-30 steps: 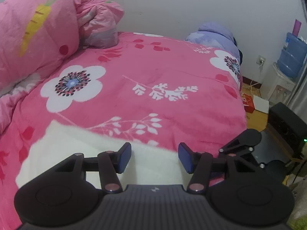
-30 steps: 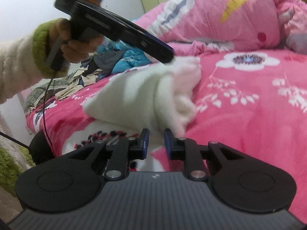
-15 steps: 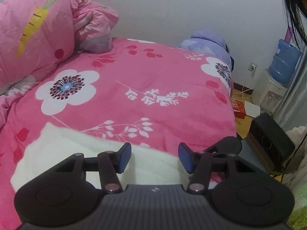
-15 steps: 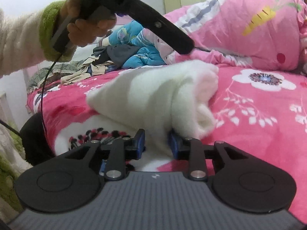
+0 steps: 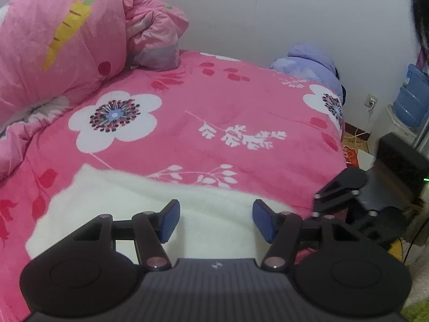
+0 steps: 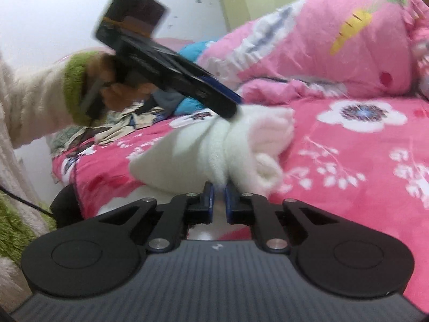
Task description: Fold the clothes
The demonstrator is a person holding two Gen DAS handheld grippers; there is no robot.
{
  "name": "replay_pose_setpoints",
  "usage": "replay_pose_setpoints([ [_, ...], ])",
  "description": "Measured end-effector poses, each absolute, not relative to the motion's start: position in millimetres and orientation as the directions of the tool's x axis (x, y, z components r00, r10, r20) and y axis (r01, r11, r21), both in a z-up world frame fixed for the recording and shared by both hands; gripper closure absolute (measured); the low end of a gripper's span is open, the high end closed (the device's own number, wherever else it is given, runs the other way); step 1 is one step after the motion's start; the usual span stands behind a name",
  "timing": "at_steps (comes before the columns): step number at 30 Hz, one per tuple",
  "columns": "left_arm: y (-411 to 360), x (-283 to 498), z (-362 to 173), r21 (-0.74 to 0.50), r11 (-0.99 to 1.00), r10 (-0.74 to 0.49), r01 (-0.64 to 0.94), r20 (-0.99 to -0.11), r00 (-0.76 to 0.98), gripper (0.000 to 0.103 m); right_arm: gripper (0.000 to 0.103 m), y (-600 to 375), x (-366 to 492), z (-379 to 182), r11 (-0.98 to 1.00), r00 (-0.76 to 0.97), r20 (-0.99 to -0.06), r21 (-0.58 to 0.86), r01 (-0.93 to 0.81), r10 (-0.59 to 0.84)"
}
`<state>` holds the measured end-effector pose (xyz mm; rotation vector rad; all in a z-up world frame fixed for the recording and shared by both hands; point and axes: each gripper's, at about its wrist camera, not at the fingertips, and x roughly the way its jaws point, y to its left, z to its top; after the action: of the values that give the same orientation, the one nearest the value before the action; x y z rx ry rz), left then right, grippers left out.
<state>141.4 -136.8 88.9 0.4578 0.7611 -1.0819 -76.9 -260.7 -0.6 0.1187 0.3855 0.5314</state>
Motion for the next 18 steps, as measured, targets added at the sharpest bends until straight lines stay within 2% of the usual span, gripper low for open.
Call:
replay_pose_setpoints([
  [4,-133.5,118.5,87.6,-0.057,0.333,-0.628,0.941,-0.758,0.177,0.043,0.097,-267.7,-74.6,-23.6,0.861,0.792,-0.352,0.305,-0.407,0.499],
  [9,-142.2,77.4,71.6,0.018,0.241,-0.595,0.97,-0.787,0.162,0.047,0.095,-269.9,-88.5,-14.1,0.859,0.794,-0.351,0.33,-0.391,0.496],
  [14,-155.3,46.6,51.0,0.202,0.218,-0.568,0.955,-0.769,0.293,0.048,0.093,-277.1,-104.2,4.2,0.903,0.849,-0.324,0.253,-0.348,0.418],
  [16,-162.0,34.0,44.3,0.28,0.196,-0.558,0.94,-0.756,0.342,0.048,0.082,-270.6,-98.9,6.4,0.909,0.856,-0.314,0.221,-0.354,0.41],
  [18,-167.4,20.2,35.2,0.387,0.152,-0.538,0.909,-0.739,0.405,0.048,0.08,-255.9,-90.4,4.4,0.91,0.85,-0.325,0.17,-0.378,0.414],
])
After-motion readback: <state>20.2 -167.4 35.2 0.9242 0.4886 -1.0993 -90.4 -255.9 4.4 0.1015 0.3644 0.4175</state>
